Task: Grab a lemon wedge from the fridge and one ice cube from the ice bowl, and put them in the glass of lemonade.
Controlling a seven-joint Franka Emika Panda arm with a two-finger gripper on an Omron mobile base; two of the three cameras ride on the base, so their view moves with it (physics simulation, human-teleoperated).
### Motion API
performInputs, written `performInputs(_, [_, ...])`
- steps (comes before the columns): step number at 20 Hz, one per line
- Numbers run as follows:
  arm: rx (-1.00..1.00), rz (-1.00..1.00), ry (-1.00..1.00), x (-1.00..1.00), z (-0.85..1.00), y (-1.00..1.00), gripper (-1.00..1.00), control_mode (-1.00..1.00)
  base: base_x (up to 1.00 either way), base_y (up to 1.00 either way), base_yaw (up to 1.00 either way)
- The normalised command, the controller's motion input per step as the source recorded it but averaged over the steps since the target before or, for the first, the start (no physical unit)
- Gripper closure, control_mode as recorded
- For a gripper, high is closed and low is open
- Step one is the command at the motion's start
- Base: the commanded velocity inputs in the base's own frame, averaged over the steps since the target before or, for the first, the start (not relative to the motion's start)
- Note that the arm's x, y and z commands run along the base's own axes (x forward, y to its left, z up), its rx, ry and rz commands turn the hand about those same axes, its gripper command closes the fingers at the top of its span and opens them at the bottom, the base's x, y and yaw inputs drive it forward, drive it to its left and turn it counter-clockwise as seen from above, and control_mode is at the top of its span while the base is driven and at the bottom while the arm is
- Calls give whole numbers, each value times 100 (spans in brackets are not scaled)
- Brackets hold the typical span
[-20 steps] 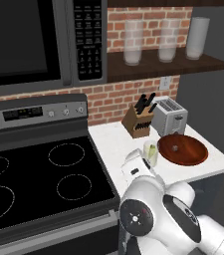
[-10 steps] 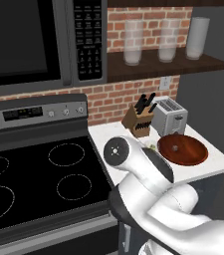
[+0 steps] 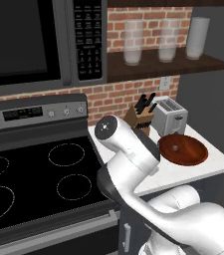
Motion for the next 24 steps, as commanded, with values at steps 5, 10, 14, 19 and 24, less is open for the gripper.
performInputs(5, [0, 0, 0, 0, 0, 4, -100, -100, 0, 0, 0])
performInputs(10, [-1, 0, 0, -3, 0, 7, -100, -100, 0, 0, 0])
performInputs(14, [-6, 0, 0, 0, -17, 18, -100, -100, 0, 0, 0])
performInputs(19, [-8, 0, 0, 0, -38, 19, -100, -100, 0, 0, 0])
performInputs(24, [-8, 0, -1, 0, -39, 18, -100, -100, 0, 0, 0])
